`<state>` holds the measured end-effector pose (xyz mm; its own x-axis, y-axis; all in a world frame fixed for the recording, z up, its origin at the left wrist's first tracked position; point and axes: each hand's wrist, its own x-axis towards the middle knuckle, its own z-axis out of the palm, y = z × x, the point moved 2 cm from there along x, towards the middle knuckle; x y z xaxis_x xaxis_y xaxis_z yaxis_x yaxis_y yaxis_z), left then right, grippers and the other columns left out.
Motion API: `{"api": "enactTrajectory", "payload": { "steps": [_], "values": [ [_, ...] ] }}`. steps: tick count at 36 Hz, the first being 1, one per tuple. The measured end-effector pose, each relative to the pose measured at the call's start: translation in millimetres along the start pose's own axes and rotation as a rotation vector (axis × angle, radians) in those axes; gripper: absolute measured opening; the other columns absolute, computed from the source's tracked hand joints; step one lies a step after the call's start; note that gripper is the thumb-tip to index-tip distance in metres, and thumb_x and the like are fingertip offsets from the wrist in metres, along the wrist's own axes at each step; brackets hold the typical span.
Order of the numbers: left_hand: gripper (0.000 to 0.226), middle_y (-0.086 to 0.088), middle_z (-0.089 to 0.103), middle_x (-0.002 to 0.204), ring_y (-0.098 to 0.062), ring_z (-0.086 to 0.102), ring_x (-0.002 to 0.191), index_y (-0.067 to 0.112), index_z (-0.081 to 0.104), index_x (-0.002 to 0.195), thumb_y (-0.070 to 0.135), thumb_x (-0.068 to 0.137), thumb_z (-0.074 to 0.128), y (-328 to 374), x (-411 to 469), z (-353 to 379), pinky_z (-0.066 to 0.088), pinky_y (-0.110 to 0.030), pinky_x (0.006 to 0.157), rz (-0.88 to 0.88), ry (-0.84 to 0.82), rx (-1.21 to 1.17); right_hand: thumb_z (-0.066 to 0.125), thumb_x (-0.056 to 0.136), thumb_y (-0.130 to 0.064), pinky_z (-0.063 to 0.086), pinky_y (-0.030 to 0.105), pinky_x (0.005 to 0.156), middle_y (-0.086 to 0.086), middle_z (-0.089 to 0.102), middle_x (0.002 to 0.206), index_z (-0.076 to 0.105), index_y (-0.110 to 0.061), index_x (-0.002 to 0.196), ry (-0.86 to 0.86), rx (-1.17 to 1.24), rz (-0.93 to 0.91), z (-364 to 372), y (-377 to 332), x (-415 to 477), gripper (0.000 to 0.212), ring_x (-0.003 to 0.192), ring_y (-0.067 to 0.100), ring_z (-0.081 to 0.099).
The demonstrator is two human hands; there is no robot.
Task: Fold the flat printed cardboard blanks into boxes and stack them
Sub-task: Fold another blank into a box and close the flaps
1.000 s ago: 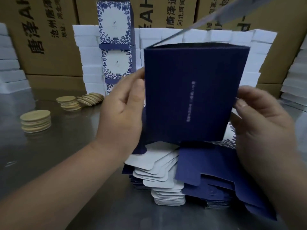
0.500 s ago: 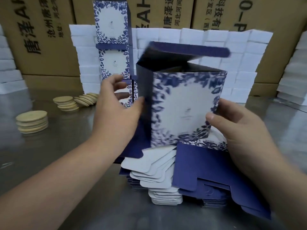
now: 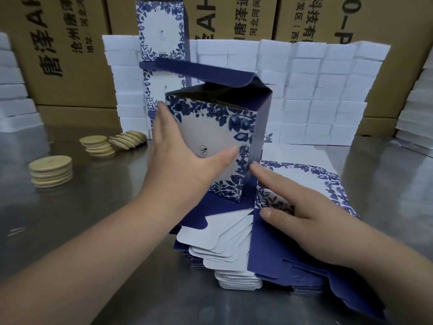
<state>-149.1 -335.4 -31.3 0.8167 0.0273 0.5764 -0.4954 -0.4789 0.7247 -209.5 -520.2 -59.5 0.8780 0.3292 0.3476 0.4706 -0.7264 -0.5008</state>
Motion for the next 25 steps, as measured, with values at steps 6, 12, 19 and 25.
{"api": "enactTrajectory", "payload": {
  "steps": [6,12,19,25],
  "values": [
    [0.135,0.015,-0.017,0.154,-0.009,-0.004,0.142,0.032,-0.021,0.144,0.073,0.043,0.058,6.2,-6.7,7.7,0.007,-0.046,0.117,0.018,0.012,0.145,0.050,0.091,-0.037,0.005,0.028,0.119,-0.055,-0.004,0.134,0.001,-0.074,0.118,-0.093,-0.115,-0.016,4.1,-1.0,0.4,0.067,0.127,-0.029,0.000],
    [0.132,0.022,-0.021,0.150,-0.014,-0.002,0.141,0.042,-0.022,0.140,0.078,0.038,0.053,4.9,-7.6,14.8,0.010,-0.052,0.115,0.004,0.018,0.199,0.046,0.084,-0.047,0.004,0.022,0.117,-0.057,-0.007,0.129,-0.003,-0.079,0.110,-0.100,-0.140,-0.010,4.6,-4.4,-0.3,0.064,0.124,-0.032,-0.004],
    [0.128,0.017,-0.014,0.152,-0.019,0.008,0.143,0.037,-0.012,0.145,0.066,0.045,0.063,1.3,-0.1,13.5,0.021,-0.040,0.114,0.012,0.066,0.123,0.043,0.080,-0.054,0.001,0.009,0.111,-0.054,-0.005,0.129,0.001,-0.074,0.111,-0.098,-0.190,0.017,6.1,-4.5,-0.2,0.056,0.119,-0.036,-0.005],
    [0.124,0.011,-0.009,0.153,-0.019,0.012,0.141,0.033,-0.009,0.147,0.054,0.055,0.072,-8.0,17.5,7.8,0.017,-0.026,0.098,-0.023,0.153,0.035,0.045,0.086,-0.051,-0.011,-0.005,0.097,-0.059,0.004,0.113,0.005,-0.072,0.108,-0.110,-0.271,0.014,7.7,-1.4,-1.8,0.051,0.102,-0.045,-0.004]
  ]
}}
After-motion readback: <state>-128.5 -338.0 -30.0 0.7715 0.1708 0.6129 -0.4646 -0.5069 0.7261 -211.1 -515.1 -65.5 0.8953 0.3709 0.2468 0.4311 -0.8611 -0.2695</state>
